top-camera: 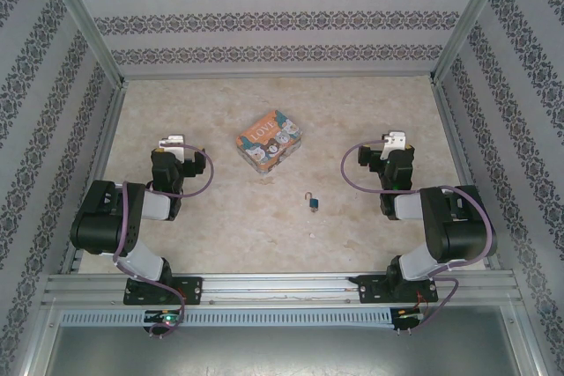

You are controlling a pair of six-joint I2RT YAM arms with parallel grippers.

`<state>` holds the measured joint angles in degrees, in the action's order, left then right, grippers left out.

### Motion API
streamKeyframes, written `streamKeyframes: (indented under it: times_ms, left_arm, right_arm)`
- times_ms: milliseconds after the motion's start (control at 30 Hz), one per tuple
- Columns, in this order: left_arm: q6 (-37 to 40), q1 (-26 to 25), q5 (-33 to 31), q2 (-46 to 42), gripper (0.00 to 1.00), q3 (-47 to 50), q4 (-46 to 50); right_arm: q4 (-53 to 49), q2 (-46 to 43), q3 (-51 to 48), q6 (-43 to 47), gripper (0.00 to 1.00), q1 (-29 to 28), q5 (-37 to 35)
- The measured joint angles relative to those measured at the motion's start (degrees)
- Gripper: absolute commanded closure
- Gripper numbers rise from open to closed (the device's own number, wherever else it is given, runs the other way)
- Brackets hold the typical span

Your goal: Unlock the padlock with the key

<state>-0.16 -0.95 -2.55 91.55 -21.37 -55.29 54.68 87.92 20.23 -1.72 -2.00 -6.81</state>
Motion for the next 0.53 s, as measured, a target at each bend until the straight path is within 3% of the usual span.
streamKeyframes:
  times_ms: [533]
  left_arm:
    - [0.0, 0.0, 0.0, 0.0, 0.01, 0.0, 0.0]
  right_arm:
    - [0.0, 0.0, 0.0, 0.0, 0.02, 0.0, 0.4]
